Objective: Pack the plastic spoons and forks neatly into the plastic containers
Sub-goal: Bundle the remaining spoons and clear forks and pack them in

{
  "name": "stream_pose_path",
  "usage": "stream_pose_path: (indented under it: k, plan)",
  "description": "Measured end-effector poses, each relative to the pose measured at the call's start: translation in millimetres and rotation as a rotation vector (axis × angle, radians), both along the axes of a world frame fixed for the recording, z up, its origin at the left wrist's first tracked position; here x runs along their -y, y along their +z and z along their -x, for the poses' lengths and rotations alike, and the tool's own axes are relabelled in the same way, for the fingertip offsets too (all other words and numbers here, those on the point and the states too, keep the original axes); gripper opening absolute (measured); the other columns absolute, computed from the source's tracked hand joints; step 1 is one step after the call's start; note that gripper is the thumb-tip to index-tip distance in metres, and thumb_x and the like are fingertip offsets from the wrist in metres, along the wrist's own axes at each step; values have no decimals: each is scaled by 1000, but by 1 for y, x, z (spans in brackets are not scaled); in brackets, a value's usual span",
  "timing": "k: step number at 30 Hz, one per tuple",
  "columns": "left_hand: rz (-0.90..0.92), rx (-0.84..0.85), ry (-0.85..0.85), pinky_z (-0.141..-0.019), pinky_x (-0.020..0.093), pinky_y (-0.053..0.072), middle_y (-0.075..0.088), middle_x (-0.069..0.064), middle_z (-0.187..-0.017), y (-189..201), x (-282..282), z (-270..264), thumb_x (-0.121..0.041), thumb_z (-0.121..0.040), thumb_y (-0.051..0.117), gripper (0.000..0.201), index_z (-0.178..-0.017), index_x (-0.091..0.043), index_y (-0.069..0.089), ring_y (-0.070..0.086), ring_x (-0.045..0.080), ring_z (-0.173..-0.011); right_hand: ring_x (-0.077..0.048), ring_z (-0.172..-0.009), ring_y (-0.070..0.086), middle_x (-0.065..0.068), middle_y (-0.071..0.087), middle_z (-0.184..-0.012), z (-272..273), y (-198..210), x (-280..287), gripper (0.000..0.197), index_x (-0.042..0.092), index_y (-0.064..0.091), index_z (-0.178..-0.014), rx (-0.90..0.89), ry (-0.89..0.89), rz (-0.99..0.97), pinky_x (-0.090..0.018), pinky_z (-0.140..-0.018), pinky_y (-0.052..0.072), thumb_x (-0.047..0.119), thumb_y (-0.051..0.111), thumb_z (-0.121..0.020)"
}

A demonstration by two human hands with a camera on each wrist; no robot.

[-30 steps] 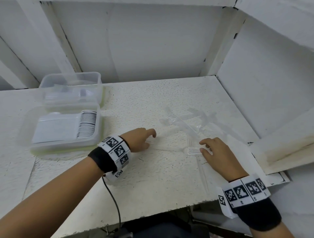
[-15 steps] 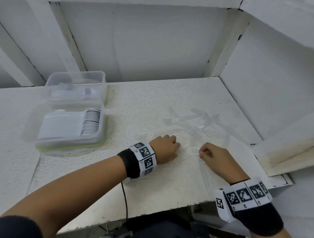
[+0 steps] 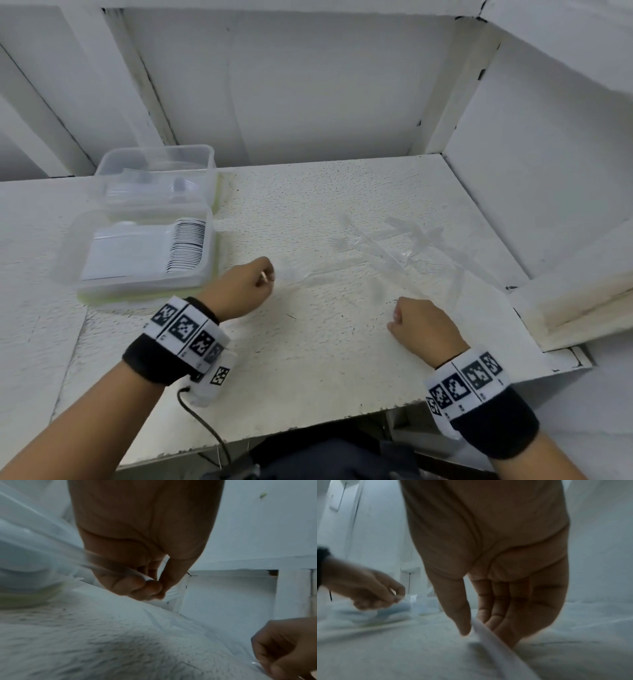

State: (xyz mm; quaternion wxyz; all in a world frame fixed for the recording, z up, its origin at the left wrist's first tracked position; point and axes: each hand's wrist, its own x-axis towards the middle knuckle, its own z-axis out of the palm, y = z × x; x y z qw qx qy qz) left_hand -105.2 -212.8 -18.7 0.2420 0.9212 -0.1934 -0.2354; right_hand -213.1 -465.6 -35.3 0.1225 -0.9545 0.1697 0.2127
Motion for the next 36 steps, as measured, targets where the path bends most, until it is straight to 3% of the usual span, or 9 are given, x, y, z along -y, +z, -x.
stream_pose_path:
  k: [5, 8, 12, 18, 22, 25, 27, 33, 36]
  plan:
    - [71, 56, 195, -56, 18, 35, 54, -4, -76, -2, -17, 5, -29, -98, 42, 13, -98, -17, 49, 49, 10, -67, -20, -66, 57, -4, 57, -76, -8, 20, -16, 16, 13, 48, -100, 175, -3, -303, -31, -62, 47, 18, 33, -99]
    - [91, 90, 227, -55, 19, 34, 52, -6, -72, -4, -16, 10, -28, -97, 43, 13, -97, -16, 49, 46, 8, -64, -17, -61, 51, -2, 55, -73, -33, 29, -9, 22, 18, 48, -116, 350, 73, -153, -28, -54, 38, 25, 33, -101]
    - [134, 96, 241, -53, 21, 31, 49, -8, -68, -6, -7, 16, -26, -95, 48, 10, -93, -16, 49, 43, 5, -60, -26, -97, 59, -9, 57, -114, -66, 17, 14, 34, 13, 49, -119, 149, 67, 155, -32, -75, 47, 35, 51, -93]
    - [284, -85, 297, -55, 25, 37, 51, -2, -73, -5, 29, 23, -27, -93, 51, 16, -82, -15, 50, 47, 17, -67, -22, -87, 61, -5, 65, -101, -61, 7, 16, 22, 13, 60, -104, 113, 66, 172, -27, -68, 45, 20, 41, -96]
    - [177, -38, 204, -72, 24, 36, 62, 7, -110, -12, 66, 14, -26, -97, 42, 28, -108, -8, 60, 56, 21, -94, -20, -74, 59, -5, 67, -84, -51, 29, 15, 22, 15, 65, -97, 402, -18, -92, -26, -64, 43, 25, 45, -96]
    - [142, -46, 175, -89, 26, 36, 53, 8, -132, -17, 90, 0, -26, -99, 37, 36, -127, -9, 52, 50, 24, -119, -13, -51, 55, -2, 65, -69, -40, 55, 11, 19, 17, 62, -93, 559, -183, -507, -22, -51, 44, 23, 45, -97]
    - [66, -67, 137, -97, 29, 35, 47, 8, -139, -19, 101, -7, -25, -100, 35, 39, -135, -11, 44, 45, 25, -125, -13, -49, 59, -4, 67, -71, -33, 69, 8, 22, 14, 63, -93, 561, -314, -774, -22, -46, 47, 19, 42, -98]
    - [-126, -59, 7, -77, 28, 37, 56, 12, -122, -22, 108, -7, -27, -100, 32, 33, -125, -10, 43, 54, 27, -103, -28, -80, 72, -16, 72, -88, -16, 79, 14, 26, 2, 65, -95, 395, -478, -1220, -32, -63, 58, 11, 40, -96]
    - [-154, -48, -21, -73, 28, 36, 57, 10, -110, -23, 99, -5, -32, -100, 33, 32, -115, -7, 46, 49, 22, -87, -29, -78, 71, -16, 71, -84, -10, 69, 18, 33, 1, 63, -90, 381, -492, -1248, -33, -64, 59, 24, 40, -99]
